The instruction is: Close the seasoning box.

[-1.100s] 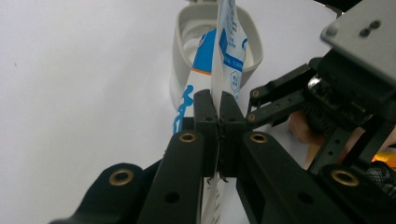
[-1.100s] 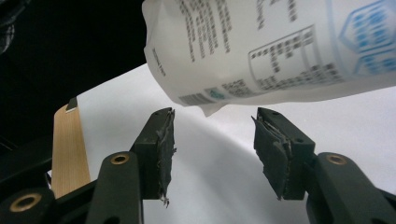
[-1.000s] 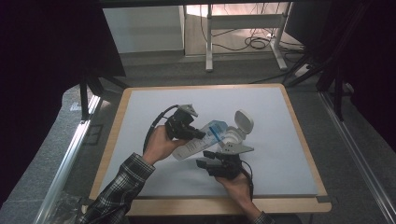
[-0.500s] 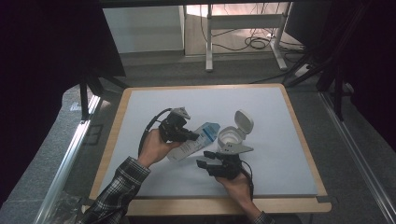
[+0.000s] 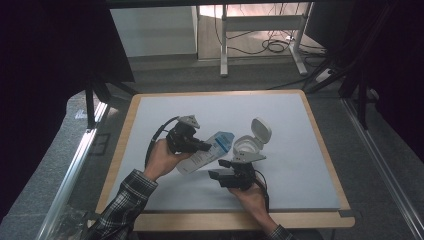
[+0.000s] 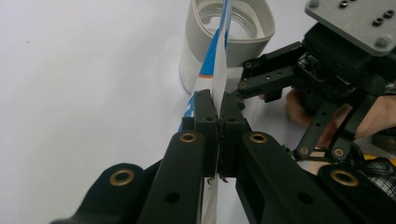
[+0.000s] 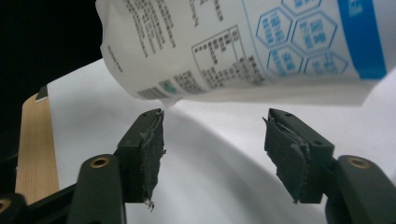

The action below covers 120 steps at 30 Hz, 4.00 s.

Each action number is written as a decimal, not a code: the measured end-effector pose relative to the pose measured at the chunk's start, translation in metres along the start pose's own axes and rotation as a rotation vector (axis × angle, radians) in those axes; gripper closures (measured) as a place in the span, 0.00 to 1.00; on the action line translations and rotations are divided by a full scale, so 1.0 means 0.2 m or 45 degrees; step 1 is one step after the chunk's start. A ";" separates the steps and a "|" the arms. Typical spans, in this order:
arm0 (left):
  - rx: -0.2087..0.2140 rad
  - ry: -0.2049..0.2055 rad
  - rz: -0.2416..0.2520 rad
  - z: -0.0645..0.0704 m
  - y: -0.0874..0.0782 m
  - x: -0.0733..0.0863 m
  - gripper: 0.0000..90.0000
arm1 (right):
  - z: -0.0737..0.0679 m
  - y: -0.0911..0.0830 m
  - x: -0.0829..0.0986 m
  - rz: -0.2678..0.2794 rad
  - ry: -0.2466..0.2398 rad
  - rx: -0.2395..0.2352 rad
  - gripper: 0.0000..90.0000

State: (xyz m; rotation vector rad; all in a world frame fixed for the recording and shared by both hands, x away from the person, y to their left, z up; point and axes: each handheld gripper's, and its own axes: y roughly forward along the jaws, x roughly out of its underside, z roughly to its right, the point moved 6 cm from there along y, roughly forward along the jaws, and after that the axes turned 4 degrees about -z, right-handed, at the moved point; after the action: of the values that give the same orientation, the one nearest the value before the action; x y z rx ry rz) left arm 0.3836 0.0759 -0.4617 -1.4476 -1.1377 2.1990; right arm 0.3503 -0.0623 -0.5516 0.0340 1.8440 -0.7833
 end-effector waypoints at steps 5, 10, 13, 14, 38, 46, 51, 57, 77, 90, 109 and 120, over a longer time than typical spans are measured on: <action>0.013 0.013 0.010 0.01 -0.02 0.00 0.99 | 0.00 0.02 -0.02 -0.002 0.008 -0.008 0.40; 0.025 0.020 0.015 0.03 -0.03 0.00 0.99 | 0.00 0.02 -0.05 0.029 0.015 -0.025 0.40; 0.039 0.010 0.025 0.02 -0.03 0.01 0.99 | -0.02 0.00 -0.08 0.062 -0.010 -0.035 0.41; 0.044 0.011 0.026 0.02 -0.03 0.01 0.99 | -0.02 0.00 -0.09 0.064 -0.009 -0.031 0.42; 0.084 -0.033 0.028 0.00 -0.05 0.10 0.88 | -0.01 -0.10 -0.17 0.151 -0.056 -0.024 0.76; 0.083 -0.021 0.024 0.01 -0.06 0.11 0.89 | -0.03 -0.09 -0.19 0.149 -0.069 -0.057 0.94; 0.066 -0.020 0.028 0.00 -0.08 0.11 0.89 | -0.04 -0.09 -0.21 0.150 -0.073 -0.063 0.97; 0.029 -0.013 0.013 -0.01 -0.10 0.12 0.88 | -0.03 -0.11 -0.24 0.164 -0.089 -0.035 0.97; -0.036 0.019 -0.132 -0.04 -0.13 0.22 0.97 | -0.05 -0.17 -0.17 0.100 -0.096 -0.045 0.76; -0.077 -0.034 -0.044 -0.13 -0.17 0.29 1.00 | -0.02 -0.23 -0.08 0.051 -0.092 -0.026 0.75; -0.316 -0.126 0.119 -0.43 -0.19 0.27 1.00 | 0.06 -0.27 0.00 -0.011 -0.072 0.020 0.75; -0.330 -0.166 0.169 -0.43 -0.15 0.29 0.77 | 0.10 -0.27 0.07 -0.081 -0.076 0.057 0.72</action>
State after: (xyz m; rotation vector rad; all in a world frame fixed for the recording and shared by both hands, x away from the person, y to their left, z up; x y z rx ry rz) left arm 0.4250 0.1703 -0.4937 -1.5381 -1.4562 2.3352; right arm 0.3398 -0.1196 -0.5399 -0.0194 1.7784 -0.8614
